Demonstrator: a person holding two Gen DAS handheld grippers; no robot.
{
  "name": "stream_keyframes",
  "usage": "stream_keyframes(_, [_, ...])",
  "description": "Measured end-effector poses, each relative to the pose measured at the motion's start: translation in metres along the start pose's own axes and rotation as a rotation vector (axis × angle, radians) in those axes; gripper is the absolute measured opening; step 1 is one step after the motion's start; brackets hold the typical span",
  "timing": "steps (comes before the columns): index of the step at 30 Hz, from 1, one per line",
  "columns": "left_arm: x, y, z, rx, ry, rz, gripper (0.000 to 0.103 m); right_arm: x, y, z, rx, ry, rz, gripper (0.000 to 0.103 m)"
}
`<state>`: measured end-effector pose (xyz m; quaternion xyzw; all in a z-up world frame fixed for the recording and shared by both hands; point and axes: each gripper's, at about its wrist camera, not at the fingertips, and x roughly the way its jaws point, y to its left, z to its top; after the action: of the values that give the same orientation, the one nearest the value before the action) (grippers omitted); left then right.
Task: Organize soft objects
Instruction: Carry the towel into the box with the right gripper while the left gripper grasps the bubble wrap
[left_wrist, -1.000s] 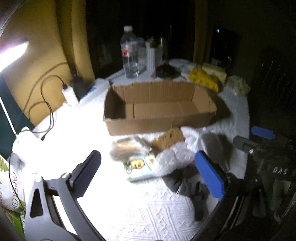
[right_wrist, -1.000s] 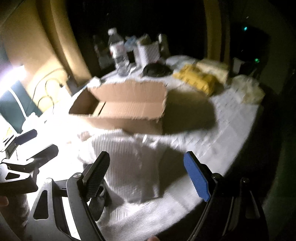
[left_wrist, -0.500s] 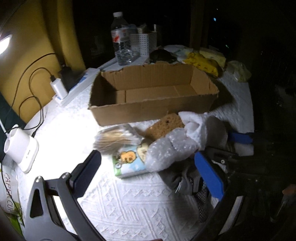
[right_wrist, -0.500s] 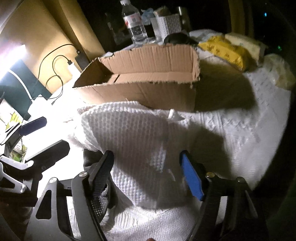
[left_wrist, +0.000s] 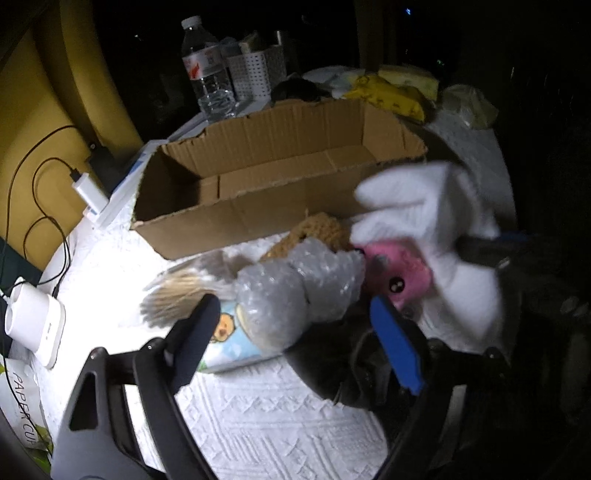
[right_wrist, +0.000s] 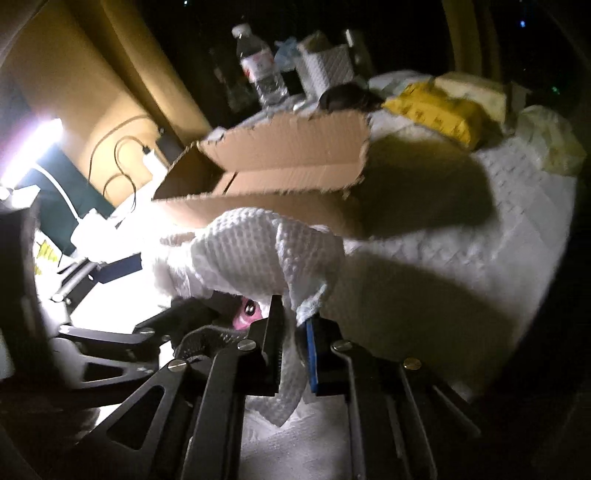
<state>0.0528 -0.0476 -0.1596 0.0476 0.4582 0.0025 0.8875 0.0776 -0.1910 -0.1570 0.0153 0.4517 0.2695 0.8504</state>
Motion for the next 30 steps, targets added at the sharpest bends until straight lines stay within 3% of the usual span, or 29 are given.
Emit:
stream_keyframes(4, [0.003, 0.003, 0.004, -0.006, -0.011, 0.011, 0.083, -0.02, -0.004, 0.005, 0.005, -0.049, 0.007, 0.012])
stream_keyframes(5, [0.004, 0.004, 0.004, -0.008, -0.01, 0.012, 0.08, -0.025, -0.004, 0.006, 0.003, -0.063, 0.012, 0.012])
stream_keyframes(7, [0.006, 0.006, 0.005, -0.019, 0.002, -0.001, 0.058, -0.032, -0.004, 0.009, -0.002, -0.082, 0.013, 0.012])
stream_keyframes(11, [0.006, 0.006, 0.005, -0.014, -0.004, -0.006, 0.05, -0.042, -0.005, 0.014, -0.003, -0.111, 0.016, 0.011])
stream_keyframes(30, [-0.06, 0.035, 0.021, -0.087, -0.168, -0.11, 0.043, -0.072, -0.001, 0.046, -0.01, -0.177, 0.099, 0.012])
